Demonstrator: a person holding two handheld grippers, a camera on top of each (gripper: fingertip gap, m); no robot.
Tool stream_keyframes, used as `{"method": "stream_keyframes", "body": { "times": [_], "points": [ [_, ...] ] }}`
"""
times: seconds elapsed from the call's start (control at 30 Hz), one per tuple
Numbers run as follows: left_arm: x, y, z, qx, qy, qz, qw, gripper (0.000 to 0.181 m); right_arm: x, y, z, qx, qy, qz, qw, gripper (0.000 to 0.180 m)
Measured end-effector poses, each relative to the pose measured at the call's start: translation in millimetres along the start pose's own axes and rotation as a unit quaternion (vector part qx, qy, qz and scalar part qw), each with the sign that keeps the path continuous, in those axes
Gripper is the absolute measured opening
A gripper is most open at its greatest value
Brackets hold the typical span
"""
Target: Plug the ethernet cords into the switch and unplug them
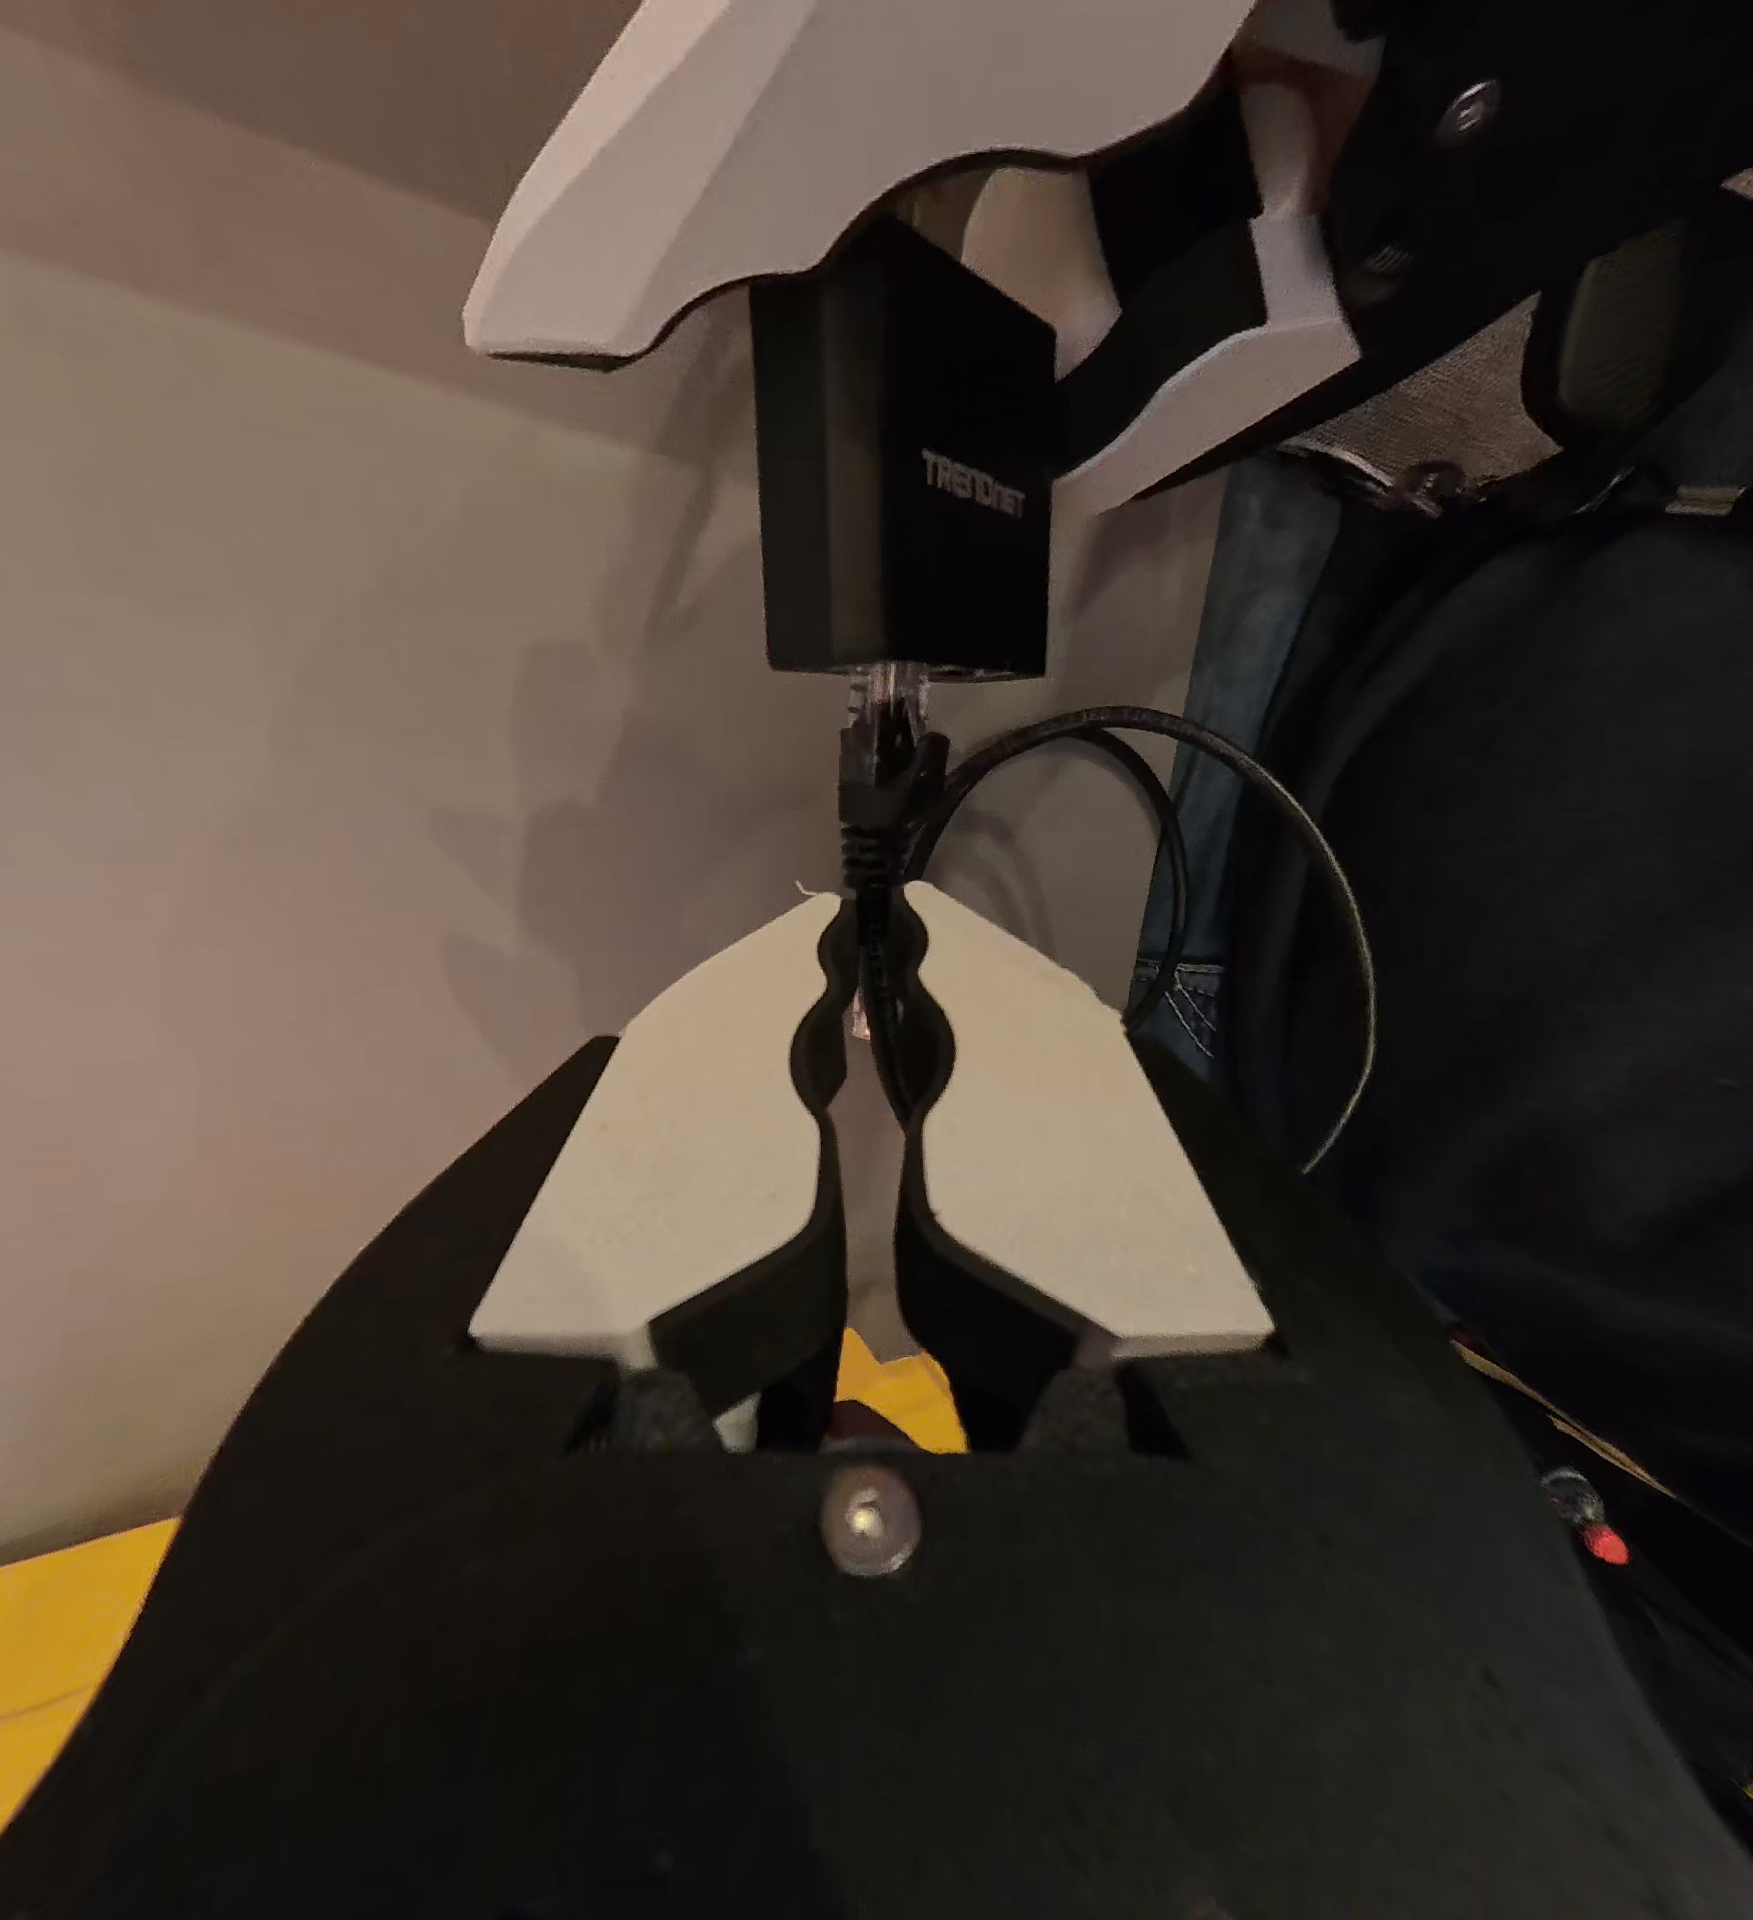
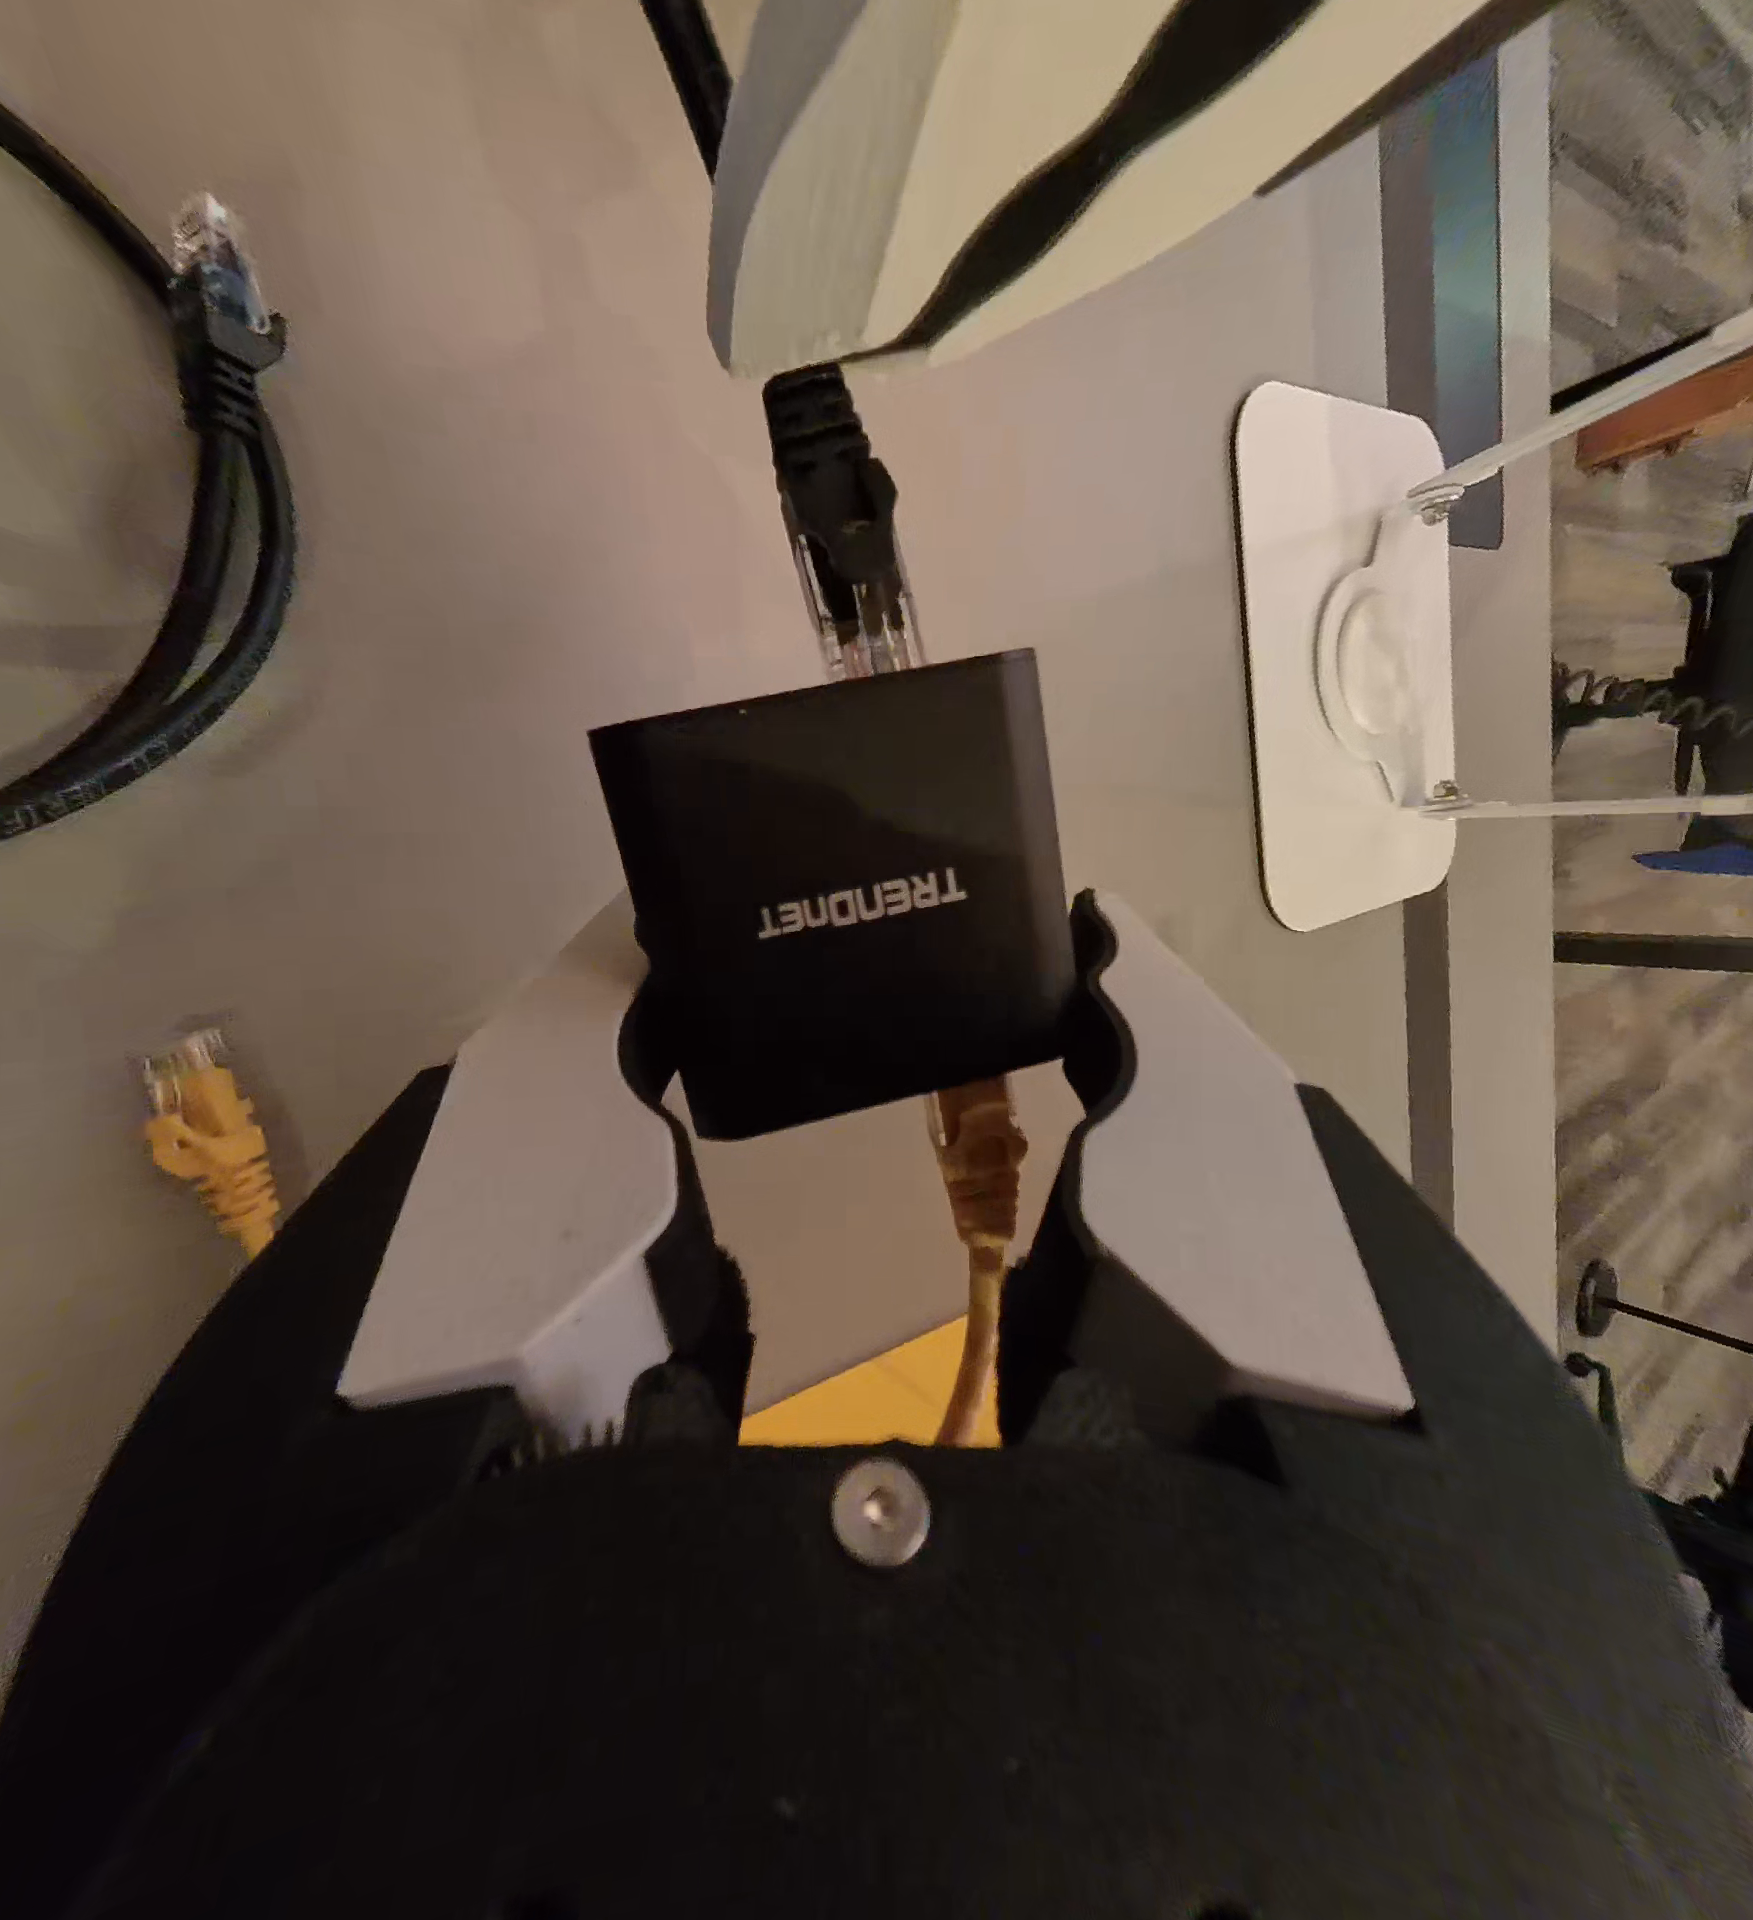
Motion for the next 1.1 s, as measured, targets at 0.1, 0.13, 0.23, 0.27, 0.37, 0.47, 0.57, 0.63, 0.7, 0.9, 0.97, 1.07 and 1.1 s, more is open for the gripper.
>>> {"method": "stream_keyframes", "body": {
  "times": [0.1, 0.13, 0.23, 0.27, 0.37, 0.47, 0.57, 0.63, 0.7, 0.9, 0.97, 1.07, 1.1],
  "points": [
    [3.4, 0.4, -1.6, 0.008, -0.012, -0.014, 1.000, 0.004, 3.0, -2.5, -1.7, -0.008, -0.013, -0.001, 1.000, 0.074],
    [5.2, -0.4, -1.8, 0.008, -0.016, -0.020, 1.000, 0.004, 4.2, -2.8, -1.6, -0.006, -0.018, 0.001, 1.000, 0.074],
    [3.6, -2.8, -4.8, 0.005, 0.001, -0.031, 1.000, 0.004, 2.0, -0.4, 0.3, 0.012, -0.006, 0.006, 1.000, 0.074],
    [2.6, -3.2, -5.8, 0.005, 0.005, -0.036, 0.999, 0.004, 0.1, 0.8, 0.0, 0.016, -0.002, 0.009, 1.000, 0.074],
    [4.8, -3.9, -7.8, 0.013, 0.000, -0.057, 0.998, 0.004, -0.8, 2.8, -0.8, 0.011, -0.010, 0.014, 1.000, 0.074],
    [2.9, -4.0, -11.1, 0.027, 0.009, -0.071, 0.997, 0.003, -1.1, 5.2, 2.0, 0.023, 0.003, 0.012, 1.000, 0.073],
    [8.1, -6.4, -13.1, 0.045, 0.001, -0.109, 0.993, 0.002, -1.5, 6.9, -0.2, 0.021, 0.003, 0.014, 1.000, 0.073],
    [11.6, -8.4, -13.9, 0.045, 0.003, -0.120, 0.992, 0.003, -1.4, 7.8, -1.3, 0.017, -0.001, 0.016, 1.000, 0.073],
    [11.0, -9.9, -15.9, 0.044, 0.015, -0.126, 0.991, 0.002, -1.5, 9.6, -1.1, 0.020, 0.002, 0.017, 1.000, 0.073],
    [16.6, -9.7, -15.8, 0.057, 0.001, -0.148, 0.987, 0.002, 2.5, 9.2, -0.7, 0.017, 0.002, 0.000, 1.000, 0.073],
    [11.1, -9.6, -18.0, 0.065, 0.016, -0.159, 0.985, 0.004, 1.4, 12.4, 3.5, 0.038, 0.008, 0.004, 0.999, 0.073],
    [-3.3, -5.3, -24.7, 0.096, 0.076, -0.212, 0.970, 0.006, -4.8, 24.0, 12.7, 0.108, 0.031, -0.001, 0.994, 0.073],
    [-8.5, -3.9, -25.0, 0.102, 0.099, -0.224, 0.964, 0.007, -7.2, 27.4, 13.5, 0.129, 0.043, -0.004, 0.991, 0.073]
  ]
}}
Point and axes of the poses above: each gripper's, where its closed fingertips meet, x out along the fingers, z out of its underside, y = z × x across the jaws, the point moved 7 cm from there along -x, back along the fingers, and after that the axes turned 11 degrees about -x, right-handed, at the moved point
